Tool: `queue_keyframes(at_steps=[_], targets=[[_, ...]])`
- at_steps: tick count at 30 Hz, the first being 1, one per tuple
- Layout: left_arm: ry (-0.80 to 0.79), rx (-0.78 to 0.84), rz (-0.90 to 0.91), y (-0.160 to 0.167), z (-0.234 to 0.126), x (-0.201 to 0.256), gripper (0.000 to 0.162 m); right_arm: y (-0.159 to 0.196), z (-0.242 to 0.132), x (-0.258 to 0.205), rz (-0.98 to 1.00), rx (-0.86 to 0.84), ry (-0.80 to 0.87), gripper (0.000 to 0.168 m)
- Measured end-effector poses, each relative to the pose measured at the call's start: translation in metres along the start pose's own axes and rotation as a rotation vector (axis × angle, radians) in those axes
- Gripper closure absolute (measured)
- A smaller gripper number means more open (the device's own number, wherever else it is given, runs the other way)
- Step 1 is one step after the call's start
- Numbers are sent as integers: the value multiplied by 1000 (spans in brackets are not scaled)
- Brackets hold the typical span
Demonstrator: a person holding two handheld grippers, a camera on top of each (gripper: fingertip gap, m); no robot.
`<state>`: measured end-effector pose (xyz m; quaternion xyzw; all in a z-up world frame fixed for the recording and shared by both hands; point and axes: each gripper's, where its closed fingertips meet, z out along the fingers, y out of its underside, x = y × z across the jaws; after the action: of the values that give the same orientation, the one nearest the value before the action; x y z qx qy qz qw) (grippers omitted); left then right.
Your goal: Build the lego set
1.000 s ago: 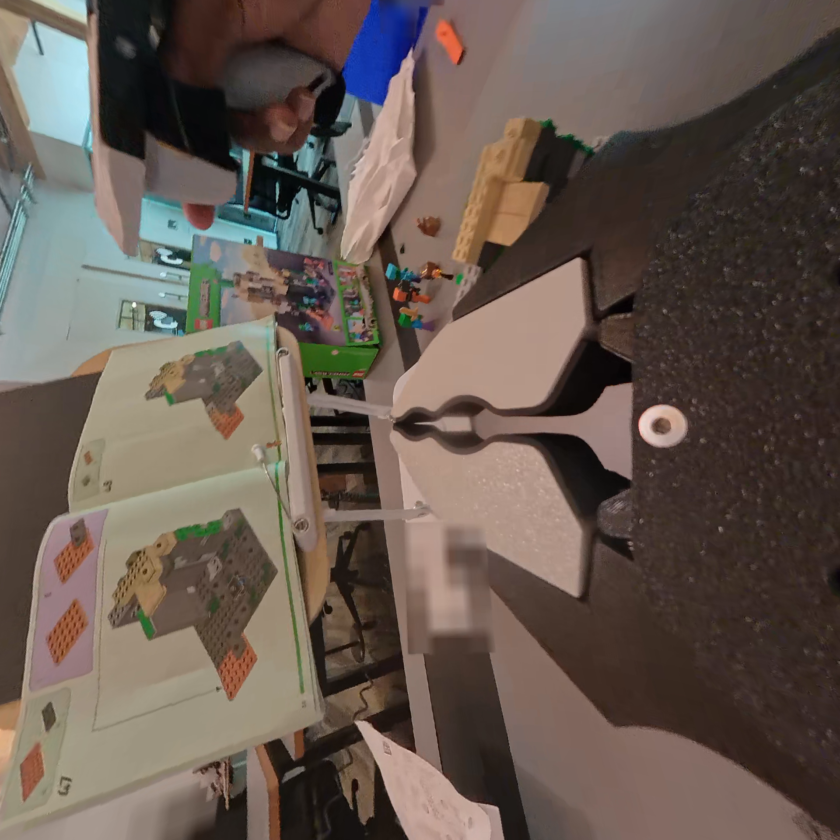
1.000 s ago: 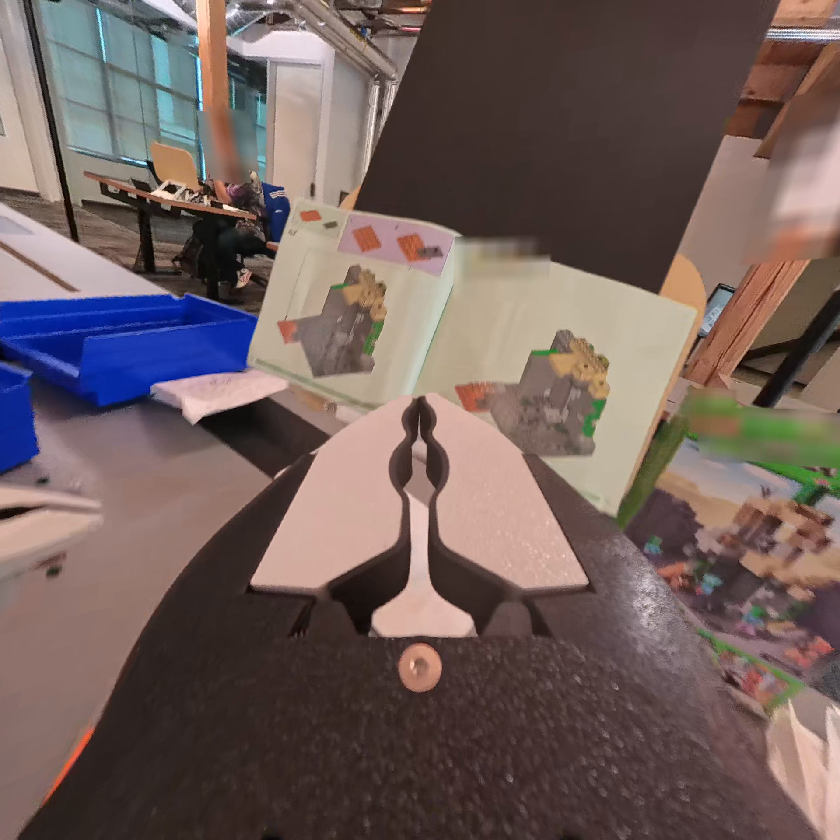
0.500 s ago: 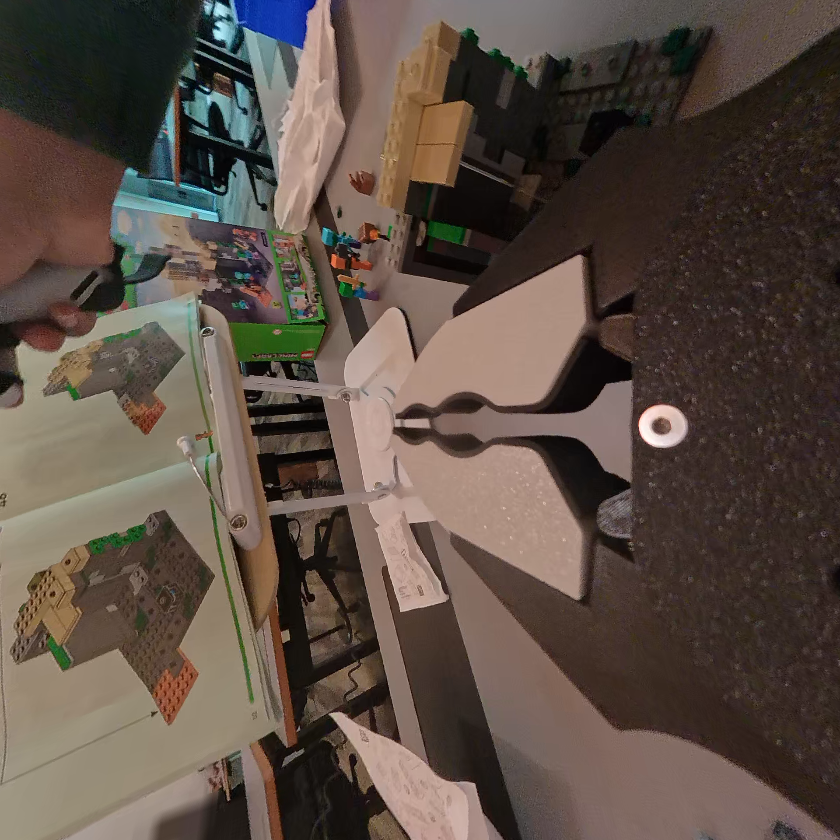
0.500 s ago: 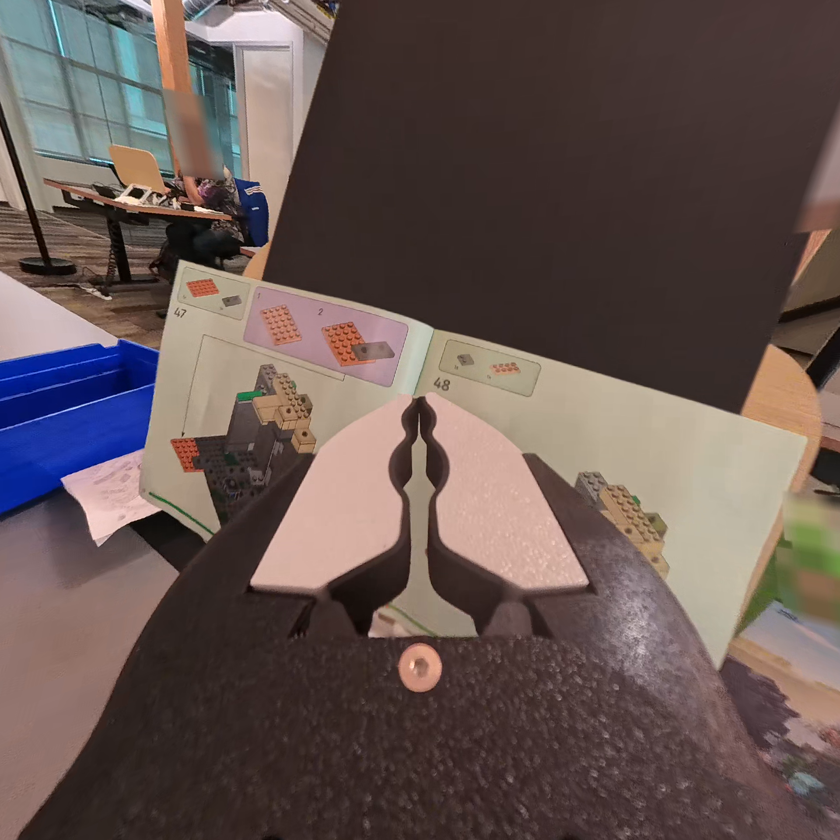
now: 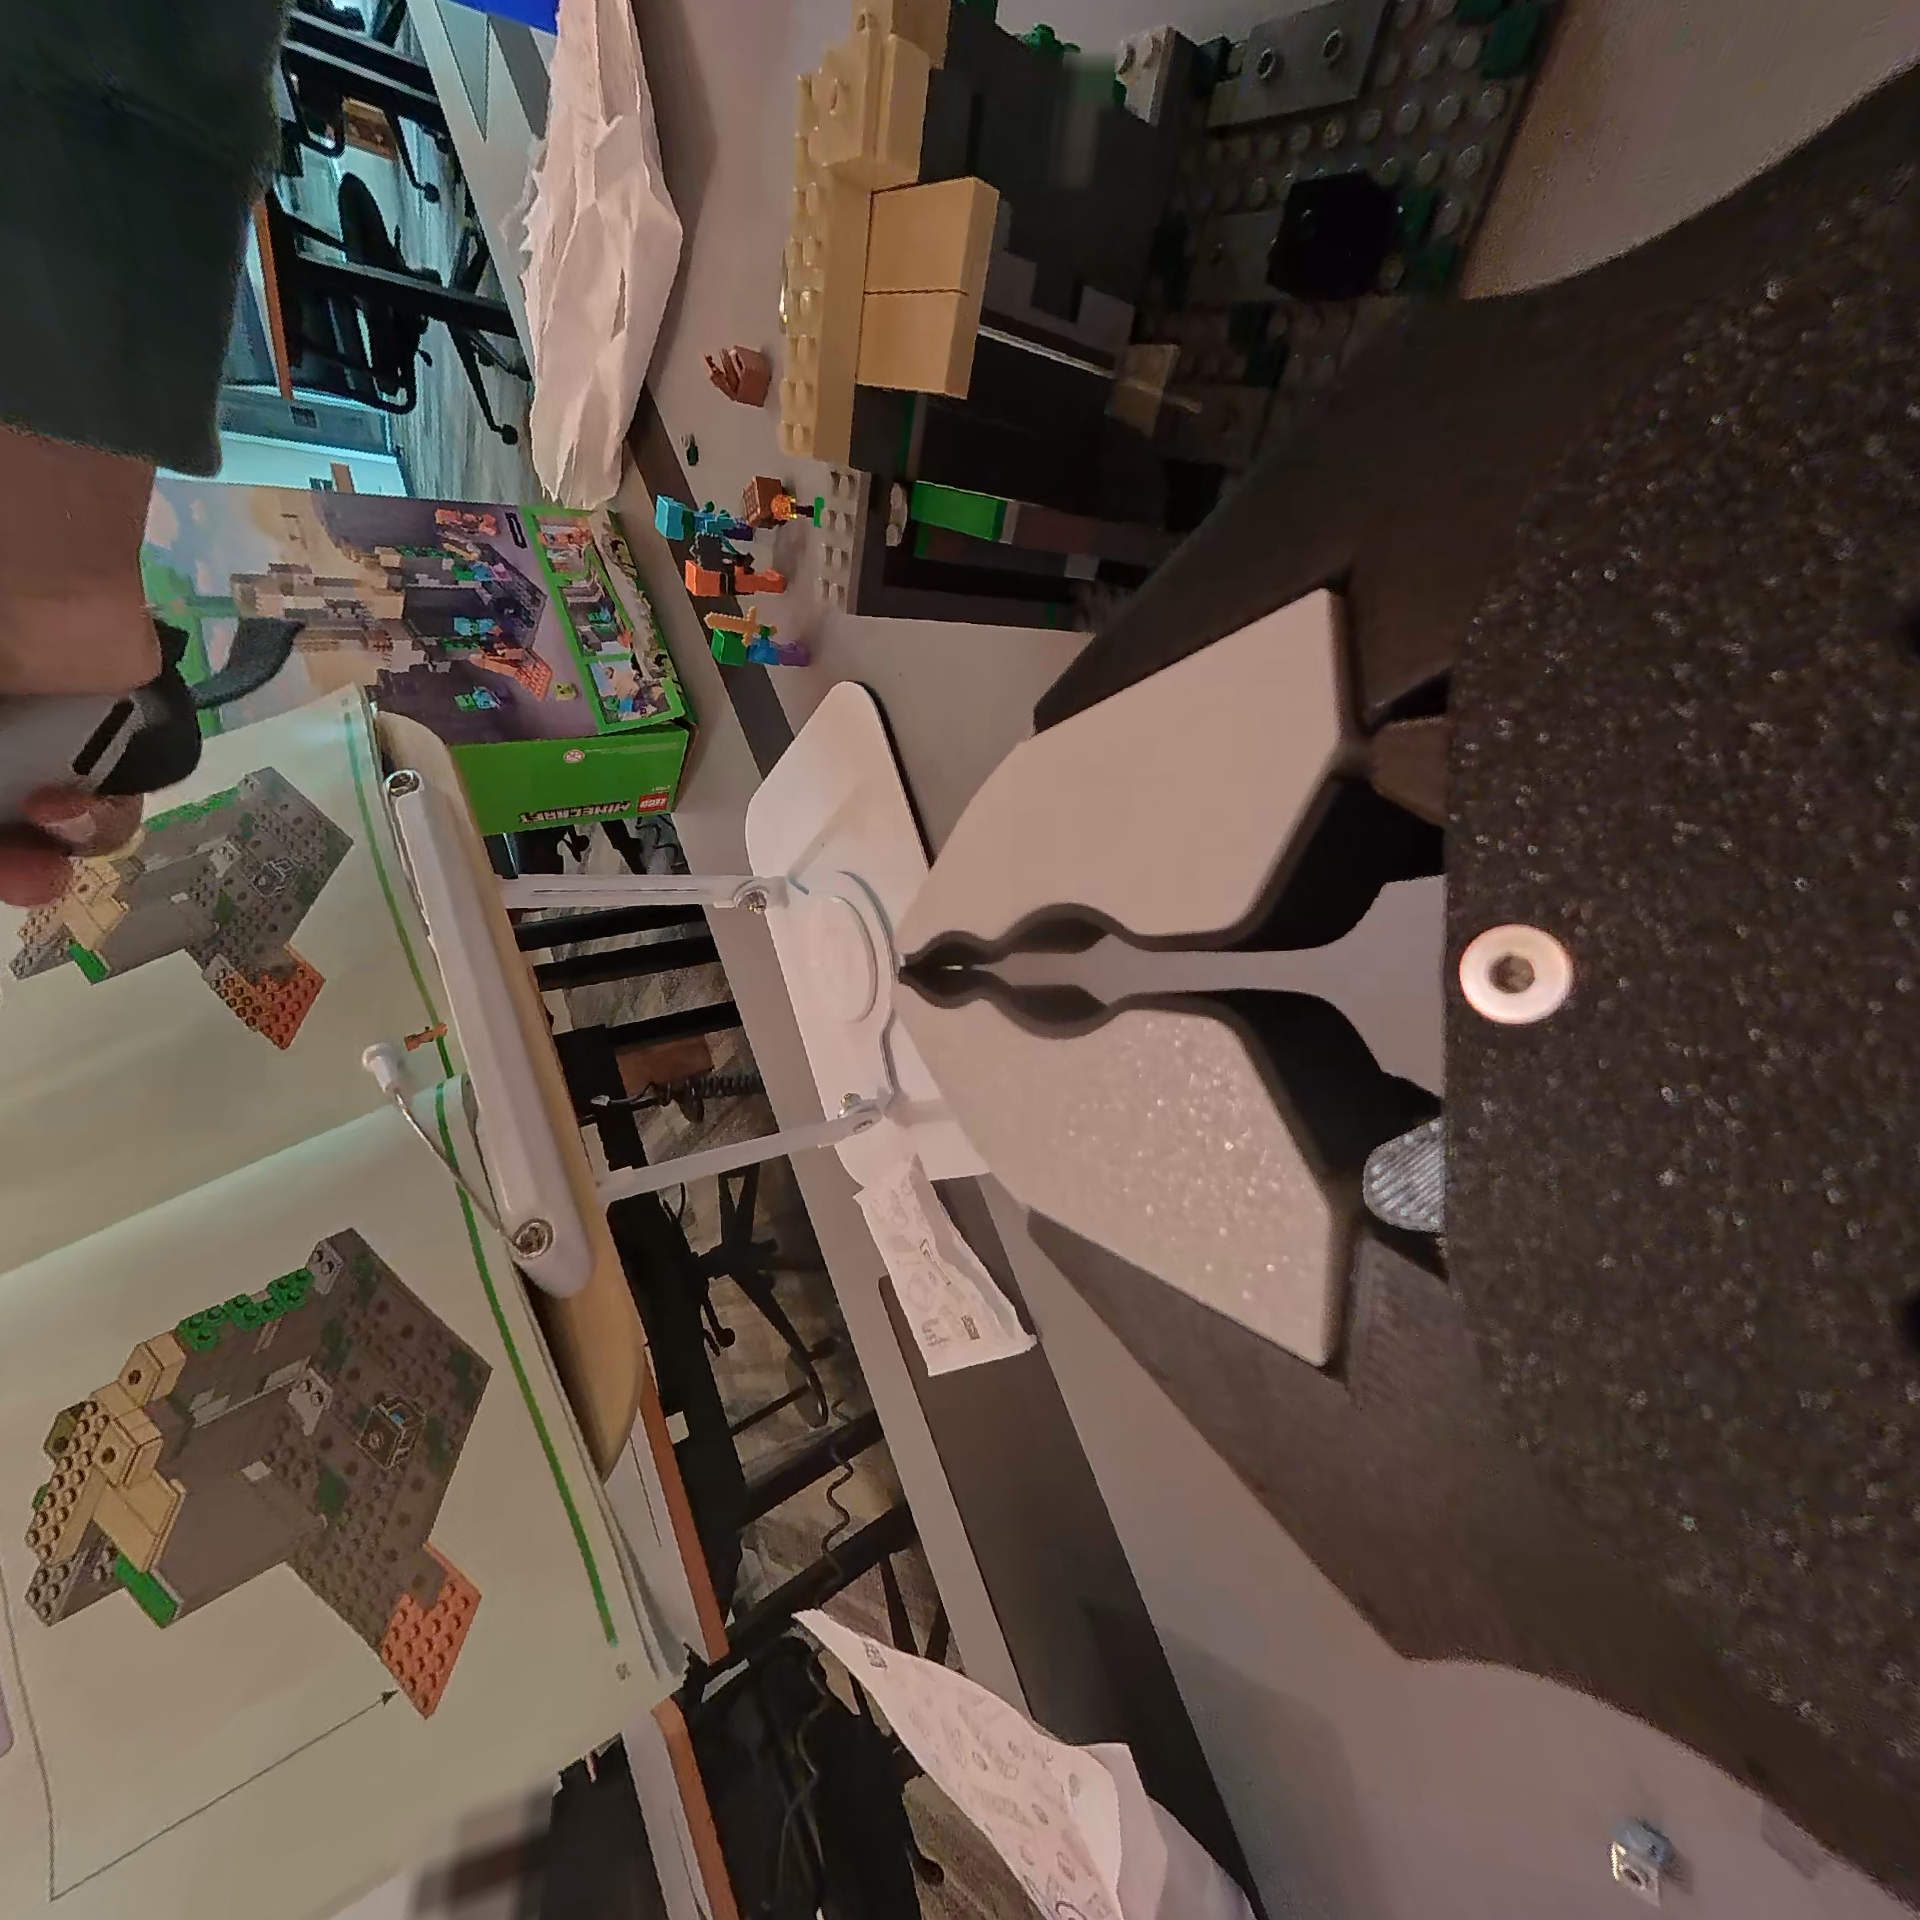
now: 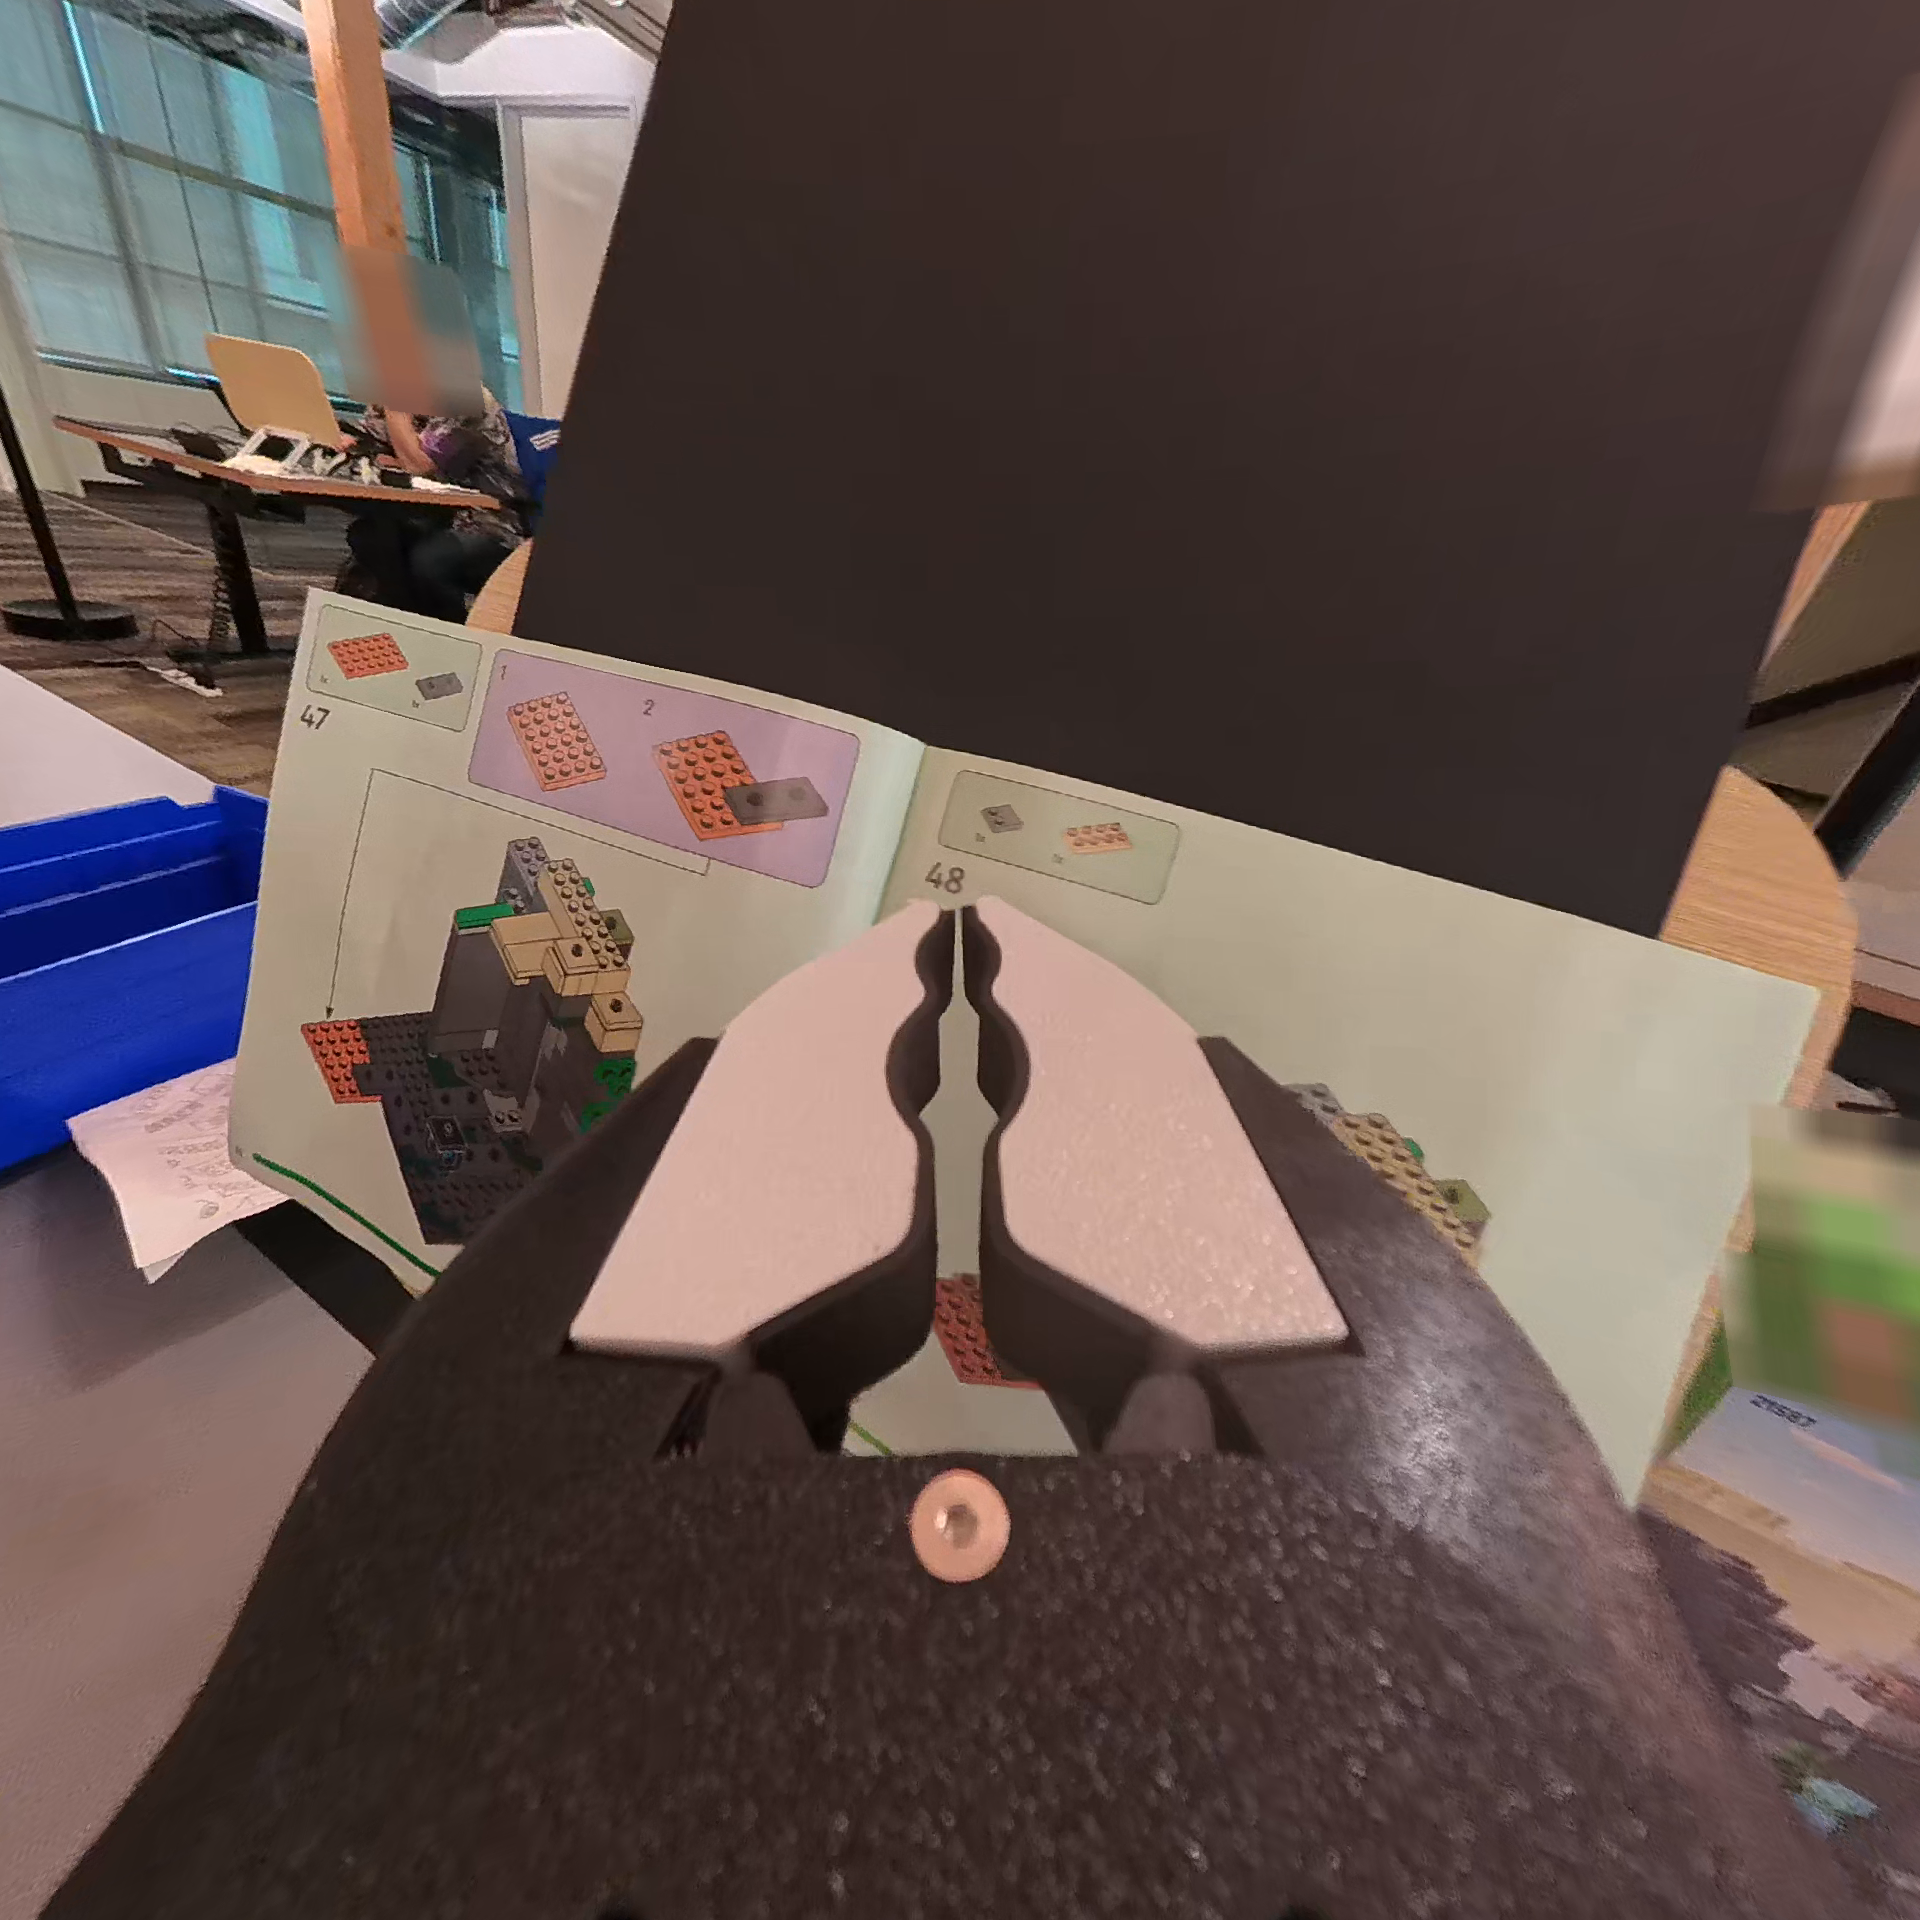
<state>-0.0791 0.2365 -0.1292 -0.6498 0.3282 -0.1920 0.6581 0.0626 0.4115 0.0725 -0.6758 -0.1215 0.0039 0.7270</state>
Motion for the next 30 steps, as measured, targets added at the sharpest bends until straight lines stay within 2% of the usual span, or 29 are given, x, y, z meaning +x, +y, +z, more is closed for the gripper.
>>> queue_keyframes(at_steps=[9, 17, 22, 30], targets=[[-9, 2, 28, -1, -1, 3, 162, 1, -13, 18, -27, -1, 19, 168], [-12, 2, 24, -1, -2, 2, 162, 0, -27, 14, -21, 9, -1, 167], [-10, 5, 14, -2, -2, 2, 162, 16, -72, -4, 29, 31, -42, 167], [-3, -3, 22, -1, -2, 6, 162, 72, -170, -28, 31, -34, -69, 168]])
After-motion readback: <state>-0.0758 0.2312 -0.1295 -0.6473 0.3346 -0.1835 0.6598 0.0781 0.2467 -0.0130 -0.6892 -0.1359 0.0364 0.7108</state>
